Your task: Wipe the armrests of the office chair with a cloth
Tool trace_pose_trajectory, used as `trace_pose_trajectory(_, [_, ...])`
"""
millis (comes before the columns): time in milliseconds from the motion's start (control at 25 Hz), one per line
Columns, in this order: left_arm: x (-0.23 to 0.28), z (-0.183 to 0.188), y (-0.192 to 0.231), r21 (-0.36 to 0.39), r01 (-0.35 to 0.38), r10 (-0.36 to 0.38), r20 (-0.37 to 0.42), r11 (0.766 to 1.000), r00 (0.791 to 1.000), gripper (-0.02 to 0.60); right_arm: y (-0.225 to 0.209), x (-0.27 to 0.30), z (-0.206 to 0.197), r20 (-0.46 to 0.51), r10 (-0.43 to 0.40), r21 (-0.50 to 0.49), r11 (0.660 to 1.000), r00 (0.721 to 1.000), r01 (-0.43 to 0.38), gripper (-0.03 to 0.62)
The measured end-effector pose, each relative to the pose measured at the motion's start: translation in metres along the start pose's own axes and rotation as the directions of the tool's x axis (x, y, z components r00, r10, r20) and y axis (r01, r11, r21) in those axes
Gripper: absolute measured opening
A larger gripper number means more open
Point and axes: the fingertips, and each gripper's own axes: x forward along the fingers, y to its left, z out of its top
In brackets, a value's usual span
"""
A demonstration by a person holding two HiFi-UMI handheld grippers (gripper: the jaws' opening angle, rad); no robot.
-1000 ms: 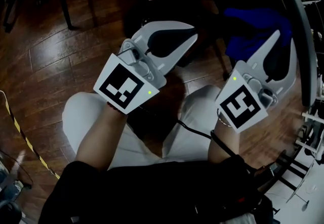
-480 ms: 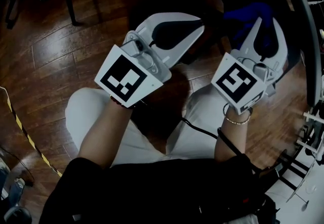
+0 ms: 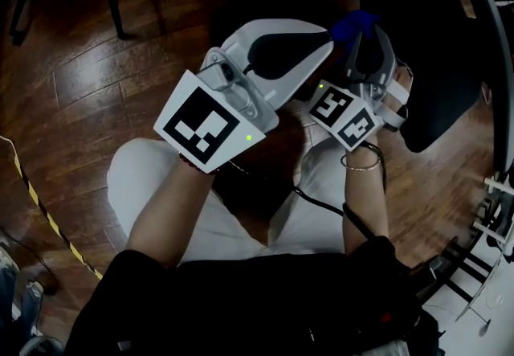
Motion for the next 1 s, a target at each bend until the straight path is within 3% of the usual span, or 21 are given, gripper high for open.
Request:
trace_pose_trajectory(200, [0.001, -0.001, -0.006, 0.015, 0.015, -0.015, -0.016, 1.000, 1.000, 0.006, 0.041, 0.006, -0.011, -0.029, 0.096, -0.043, 0.994, 0.995, -0.097, 0.043])
trace_pose_trajectory(400, [0.001, -0.001, -0.001, -0.017, 0.005, -0.005, 0.009, 1.000, 1.000, 0.006, 0.021, -0.008, -0.013, -0.009, 0.100, -0.046, 0.994, 0.995, -0.101, 0.043])
trace_pose_trajectory(520, [0.004, -0.001, 0.000, -0.025, 0.004, -0.004, 0.019, 1.000, 1.000, 0.006, 0.012, -0.027, -0.038, -0.044, 0.111, -0.060, 0.992, 0.993, -0.113, 0.043])
trace_pose_trajectory(640, [0.006, -0.002, -0.002, -0.024, 0.007, -0.007, 0.019, 1.000, 1.000, 0.006, -0.011, -0.047, -0.063, -0.081, 0.076, -0.015, 0.997, 0.994, -0.077, 0.043])
trace_pose_trajectory(720, [0.007, -0.001, -0.002, -0.047, 0.006, -0.005, 0.031, 0.999, 0.999, 0.006, -0.047, -0.061, -0.061, -0.038, -0.006, 0.081, 0.997, 0.999, 0.009, 0.043])
trace_pose_trajectory(800, [0.008, -0.002, -0.003, -0.052, 0.006, -0.005, 0.030, 0.999, 1.000, 0.006, -0.092, -0.074, -0.060, -0.011, -0.117, 0.272, 0.955, 0.993, 0.115, 0.043])
trace_pose_trajectory(880, [0.010, -0.002, -0.006, -0.047, 0.009, -0.008, 0.025, 0.999, 1.000, 0.006, -0.135, -0.082, -0.066, -0.023, -0.210, 0.458, 0.867, 0.977, 0.198, 0.043])
trace_pose_trajectory(1000, [0.015, -0.001, -0.012, -0.031, 0.024, -0.023, 0.015, 0.999, 1.000, 0.006, -0.178, -0.083, -0.074, 0.008, -0.327, 0.599, 0.758, 0.945, 0.258, 0.043])
